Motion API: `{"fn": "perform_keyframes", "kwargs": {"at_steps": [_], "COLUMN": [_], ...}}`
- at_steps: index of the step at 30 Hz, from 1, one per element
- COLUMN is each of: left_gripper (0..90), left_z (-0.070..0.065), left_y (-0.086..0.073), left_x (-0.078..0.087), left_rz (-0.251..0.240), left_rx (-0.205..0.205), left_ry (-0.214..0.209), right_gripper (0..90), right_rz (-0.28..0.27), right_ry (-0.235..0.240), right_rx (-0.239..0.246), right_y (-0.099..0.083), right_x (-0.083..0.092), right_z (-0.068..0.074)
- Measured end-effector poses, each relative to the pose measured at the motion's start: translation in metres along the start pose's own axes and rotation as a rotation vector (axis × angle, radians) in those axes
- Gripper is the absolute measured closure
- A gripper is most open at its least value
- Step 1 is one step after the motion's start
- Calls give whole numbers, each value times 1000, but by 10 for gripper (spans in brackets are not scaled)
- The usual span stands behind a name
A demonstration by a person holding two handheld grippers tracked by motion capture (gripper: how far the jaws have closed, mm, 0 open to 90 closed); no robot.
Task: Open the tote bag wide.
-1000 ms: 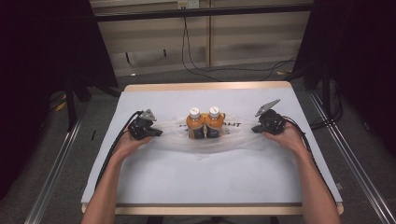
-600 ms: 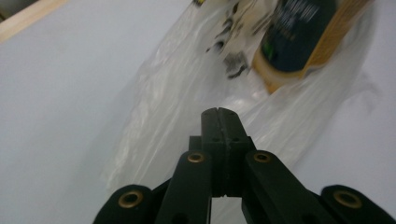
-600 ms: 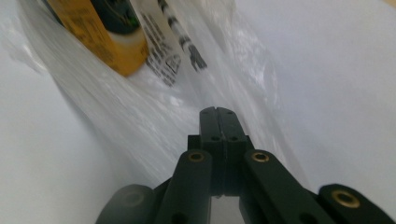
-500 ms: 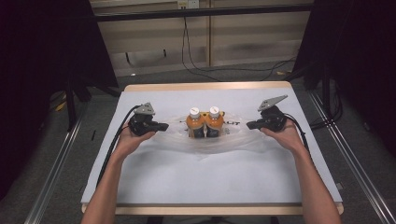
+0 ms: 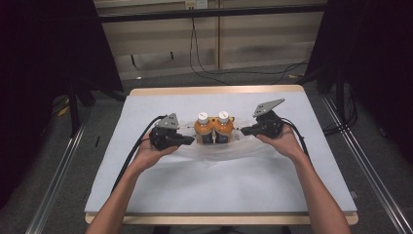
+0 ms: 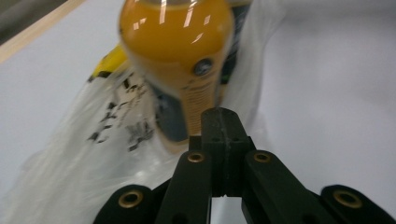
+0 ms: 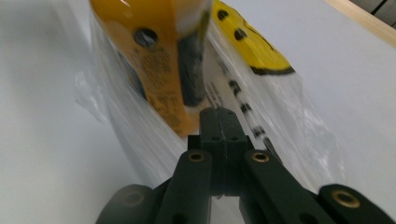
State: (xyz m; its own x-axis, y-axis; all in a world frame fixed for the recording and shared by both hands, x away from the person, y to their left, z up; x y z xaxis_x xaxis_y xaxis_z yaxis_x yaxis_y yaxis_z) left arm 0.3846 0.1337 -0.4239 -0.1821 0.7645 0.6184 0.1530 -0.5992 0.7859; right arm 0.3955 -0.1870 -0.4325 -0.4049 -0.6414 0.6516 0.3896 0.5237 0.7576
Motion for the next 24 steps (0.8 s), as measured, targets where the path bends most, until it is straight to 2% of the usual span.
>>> {"fn": "perform_keyframes", "kwargs": {"at_steps": [3,5,6,7,8,11,13,15,19,22,24], "left_gripper": [900,900,900,900,900,900,900,900,900,900,900], "left_z": [-11,-15,-16,-17,-17,-20,-20,-21,-20,-20,-19], "left_y": [5,8,11,13,15,22,26,30,30,27,25], "left_x": [-10,-18,-21,-22,-25,-32,-36,-41,-50,-56,-60], "left_rz": [18,24,27,26,9,-4,-16,-27,-7,24,40], "left_rx": [-28,-19,-24,-21,-23,-27,-26,-9,-16,-21,-26], "left_ry": [0,5,24,19,4,18,26,41,45,74,79], "right_gripper": [900,900,900,900,900,900,900,900,900,900,900], "right_rz": [-17,-17,-14,-9,0,0,20,15,25,32,25], "right_ry": [20,22,25,28,25,27,15,23,27,36,39], "right_rx": [-13,-11,-9,-6,-2,-6,2,-11,-21,-13,-15], "right_y": [6,8,9,9,10,16,20,20,21,24,27], "right_x": [-3,-7,-9,-11,-13,-17,-21,-24,-31,-37,-42], "right_z": [3,3,4,4,5,3,1,-3,-10,-11,-10]}}
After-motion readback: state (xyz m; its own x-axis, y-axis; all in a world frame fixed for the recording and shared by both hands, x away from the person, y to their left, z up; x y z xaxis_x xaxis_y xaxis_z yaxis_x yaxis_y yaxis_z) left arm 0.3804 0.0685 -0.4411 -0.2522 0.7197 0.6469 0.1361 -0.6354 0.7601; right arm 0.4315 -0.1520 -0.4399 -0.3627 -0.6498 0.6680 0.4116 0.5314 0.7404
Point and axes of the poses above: each handheld gripper's, and its own axes: x roughly backward along the jaws, y roughly out of its top, z roughly to its left, the point moved 2 cm from there along -x, roughly forward along the jaws, and after that the axes turned 1 degree about -x, right-handed, at the moved point
